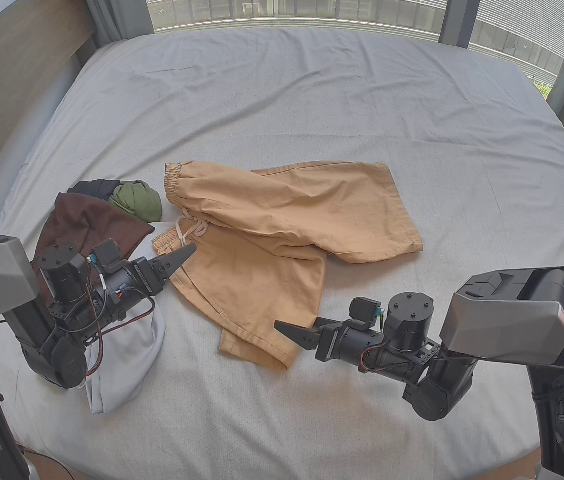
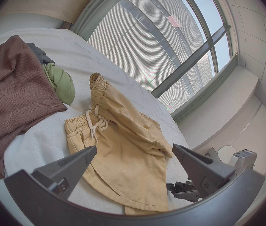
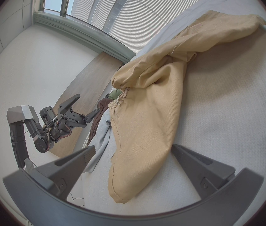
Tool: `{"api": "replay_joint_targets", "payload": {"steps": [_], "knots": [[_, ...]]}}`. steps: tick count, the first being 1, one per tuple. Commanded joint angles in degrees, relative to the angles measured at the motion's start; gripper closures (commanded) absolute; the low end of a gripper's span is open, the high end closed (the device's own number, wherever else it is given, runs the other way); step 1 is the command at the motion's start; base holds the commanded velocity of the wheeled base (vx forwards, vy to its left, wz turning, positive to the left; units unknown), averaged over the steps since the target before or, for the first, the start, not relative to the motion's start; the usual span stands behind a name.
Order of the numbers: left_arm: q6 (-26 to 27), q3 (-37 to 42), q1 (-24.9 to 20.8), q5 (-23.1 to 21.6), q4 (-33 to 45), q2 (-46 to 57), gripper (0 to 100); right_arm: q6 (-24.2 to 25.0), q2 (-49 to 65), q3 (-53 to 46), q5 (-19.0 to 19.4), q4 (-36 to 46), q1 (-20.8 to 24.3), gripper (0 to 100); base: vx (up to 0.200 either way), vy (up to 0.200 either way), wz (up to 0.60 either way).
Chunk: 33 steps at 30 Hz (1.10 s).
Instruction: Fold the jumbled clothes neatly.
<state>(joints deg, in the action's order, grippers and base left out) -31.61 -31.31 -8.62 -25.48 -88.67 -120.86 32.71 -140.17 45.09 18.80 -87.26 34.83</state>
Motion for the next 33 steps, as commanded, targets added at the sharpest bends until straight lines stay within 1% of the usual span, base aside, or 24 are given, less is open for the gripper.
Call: {"api": "replay_joint_targets", "payload": {"steps": [1, 2, 9, 11, 16, 21, 27, 33], "knots": [[-0.03, 0.02, 0.01, -0.01, -0.01, -0.43, 0, 0.08, -0.46, 0.08, 0.01, -0.02, 0.15, 0, 0.0, 0.0, 0.0], [0.06, -0.07, 0.01, 0.08, -0.01, -0.61, 0, 0.08, -0.46, -0.09, 0.01, -0.1, 0.24, 100, 0.0, 0.0, 0.0], [0.15, -0.16, 0.01, 0.08, -0.01, -1.31, 0, 0.34, -0.02, -2.2, 0.1, -0.45, 0.59, 100, 0.0, 0.0, 0.0], [0.15, -0.16, 0.09, 0.08, -0.01, -1.31, 0, 1.31, 0.16, -2.82, 0.1, -0.81, 0.86, 100, 0.0, 0.0, 0.0], [0.15, -0.25, 0.09, 0.17, -0.1, -1.13, 0, 1.83, 0.42, -3.7, 0.1, -0.89, 0.94, 100, 0.0, 0.0, 0.0], [0.06, -0.51, 0.36, 0.17, -0.1, -1.05, 0, 1.83, 5.17, -9.5, 0.1, -0.89, 0.77, 100, 0.0, 0.0, 0.0], [0.06, -0.6, 0.36, 0.17, -0.1, -1.05, 0, 1.66, 8.6, -13.8, 0.01, -0.89, 0.42, 100, 0.0, 0.0, 0.0], [0.06, -0.42, 0.27, 0.17, -0.1, -0.96, 0, 1.04, 7.36, -12.66, -0.17, -0.1, -0.2, 100, 0.0, 0.0, 0.0]]}}
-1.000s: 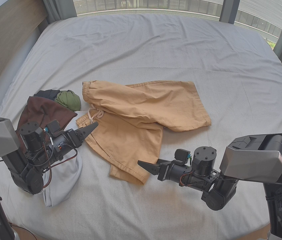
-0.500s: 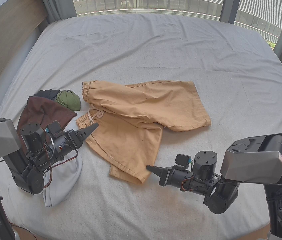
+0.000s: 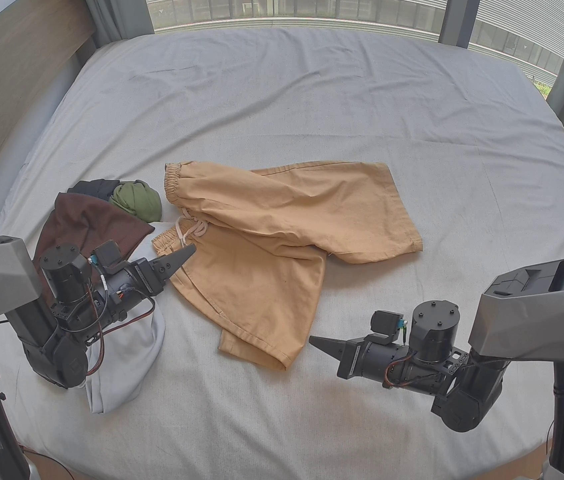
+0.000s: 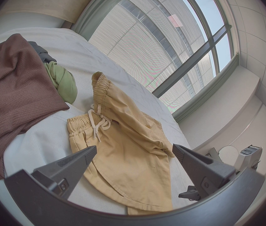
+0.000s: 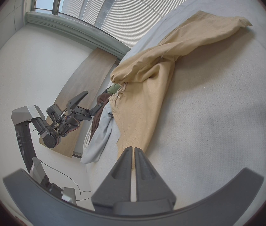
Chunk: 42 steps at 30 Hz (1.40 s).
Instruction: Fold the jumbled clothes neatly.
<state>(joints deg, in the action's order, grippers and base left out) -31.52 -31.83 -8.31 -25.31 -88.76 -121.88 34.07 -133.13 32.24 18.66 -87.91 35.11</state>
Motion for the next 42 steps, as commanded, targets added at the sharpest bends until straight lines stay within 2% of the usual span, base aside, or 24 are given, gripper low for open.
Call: {"api": "replay_joint_targets", "payload": {"steps": [1, 4, 5, 12, 15, 23, 37, 38, 42], "knots": [[-0.03, 0.1, -0.04, 0.0, -0.01, 0.07, 0, -0.32, 0.33, 0.19, -0.03, 0.54, -0.48, 100, 0.0, 0.0, 0.0], [-0.03, 0.01, 0.14, 0.0, -0.01, -0.02, 0, -1.47, -1.43, 0.36, -0.03, 1.25, -1.45, 100, 0.0, 0.0, 0.0], [-0.03, 0.01, 0.14, 0.0, -0.01, -0.11, 0, -1.47, -1.51, 0.45, -0.03, 1.07, -1.62, 0, 0.0, 0.0, 0.0], [-0.03, 0.01, -0.04, 0.0, -0.01, -0.2, 0, -1.47, -1.6, 4.14, 0.06, 2.04, -1.36, 0, 0.0, 0.0, 0.0], [-0.03, 0.19, 0.05, 0.0, -0.01, -0.2, 0, -1.29, -4.15, 11.53, 0.06, 7.75, -0.13, 0, 0.0, 0.0, 0.0], [-0.03, 0.19, 0.05, 0.0, -0.01, -0.2, 0, -0.94, -5.29, 18.82, 0.14, 13.29, 0.66, 0, 0.0, 0.0, 0.0], [-0.12, 0.19, 0.05, 0.0, -0.01, -0.29, 0, 1.17, -6.79, 22.16, 0.14, 12.85, 2.77, 0, 0.0, 0.0, 0.0], [-0.12, 0.19, 0.05, 0.0, -0.01, -0.29, 0, 1.44, -6.79, 22.16, 0.14, 12.85, 2.95, 100, 0.0, 0.0, 0.0], [-0.12, 0.19, 0.05, 0.0, -0.01, -0.29, 0, 1.79, -6.61, 21.98, 0.06, 12.76, 3.91, 100, 0.0, 0.0, 0.0]]}}
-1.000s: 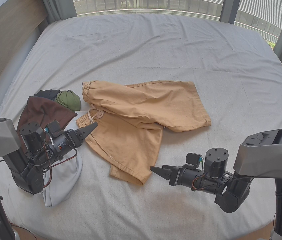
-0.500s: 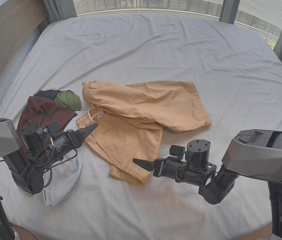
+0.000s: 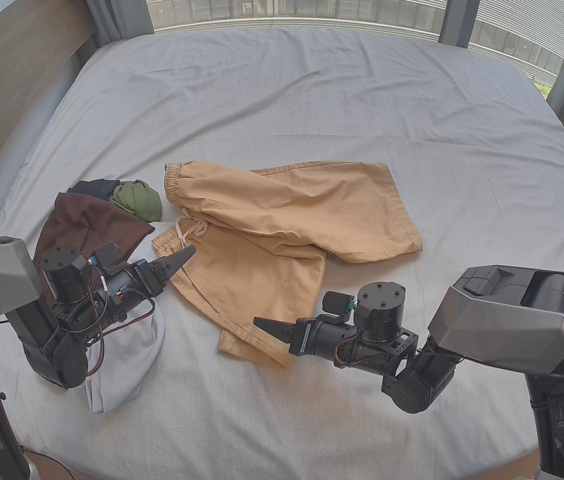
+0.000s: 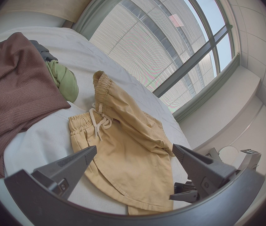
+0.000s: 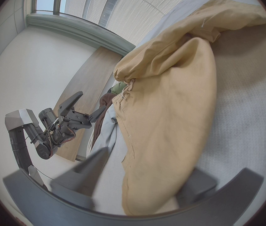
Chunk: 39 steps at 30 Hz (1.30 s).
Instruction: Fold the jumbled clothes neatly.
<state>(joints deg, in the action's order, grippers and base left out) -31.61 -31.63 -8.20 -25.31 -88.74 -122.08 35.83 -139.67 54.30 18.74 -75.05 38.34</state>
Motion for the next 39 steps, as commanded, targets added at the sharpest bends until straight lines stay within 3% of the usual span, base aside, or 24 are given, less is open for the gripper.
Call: {"api": "replay_joint_targets", "payload": {"steps": [1, 24, 39], "knots": [[-0.03, -0.01, -0.06, 0.0, -0.03, -0.09, 0, 0.03, -0.08, -0.16, -0.02, -0.1, 0.77, 100, 0.0, 0.0, 0.0], [-0.03, -0.18, -0.06, 0.0, -0.03, -0.62, 0, 0.03, 10.29, -16.15, -0.02, 0.25, -0.02, 100, 0.0, 0.0, 0.0], [0.06, -0.36, 0.21, 0.08, -0.03, -0.62, 0, -3.84, 13.37, -23.71, -0.02, 0.78, -4.15, 100, 0.0, 0.0, 0.0]]}}
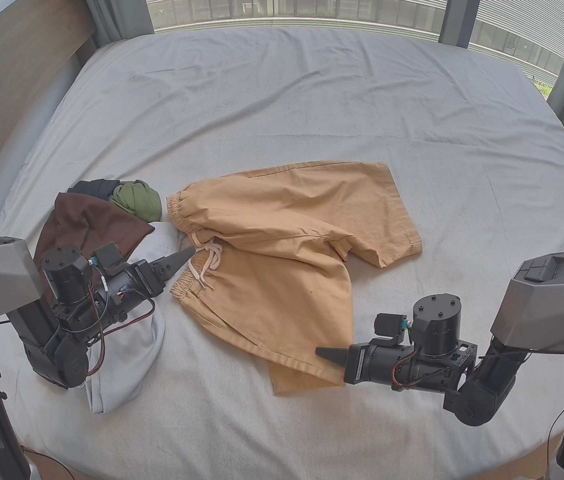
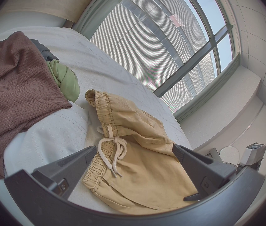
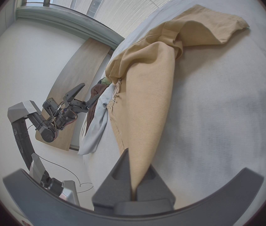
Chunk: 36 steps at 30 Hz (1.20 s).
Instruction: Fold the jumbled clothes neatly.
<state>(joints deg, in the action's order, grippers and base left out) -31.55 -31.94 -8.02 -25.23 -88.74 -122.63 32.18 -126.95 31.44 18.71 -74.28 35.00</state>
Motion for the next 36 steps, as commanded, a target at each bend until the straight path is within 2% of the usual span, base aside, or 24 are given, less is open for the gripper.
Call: {"api": "replay_joint_targets", "payload": {"steps": [1, 8, 10, 15, 22, 36], "knots": [[0.0, 0.04, 0.02, 0.1, -0.03, -0.07, 0, -1.77, 0.57, -1.56, 0.01, 0.01, -1.95, 100, 0.0, 0.0, 0.0], [0.08, 0.12, 0.02, 0.1, -0.03, 0.02, 0, -2.83, 0.74, -0.77, 0.1, -2.28, -2.22, 100, 0.0, 0.0, 0.0], [0.08, 0.12, 0.11, 0.1, -0.03, 0.02, 0, -2.74, 0.57, 0.55, 0.18, -5.18, -1.69, 100, 0.0, 0.0, 0.0], [0.08, 0.21, 0.02, 0.1, -0.03, 0.02, 0, -2.48, 0.04, 5.39, 0.27, -5.53, 1.04, 100, 0.0, 0.0, 0.0], [0.26, 0.47, -0.24, 0.1, -0.03, 0.11, 0, -2.39, -5.67, 16.02, 0.45, -2.89, 3.5, 100, 0.0, 0.0, 0.0], [0.17, 0.47, -0.24, 0.19, -0.12, -0.07, 0, -2.3, -11.91, 33.34, 0.45, 5.02, 4.29, 100, 0.0, 0.0, 0.0]]}}
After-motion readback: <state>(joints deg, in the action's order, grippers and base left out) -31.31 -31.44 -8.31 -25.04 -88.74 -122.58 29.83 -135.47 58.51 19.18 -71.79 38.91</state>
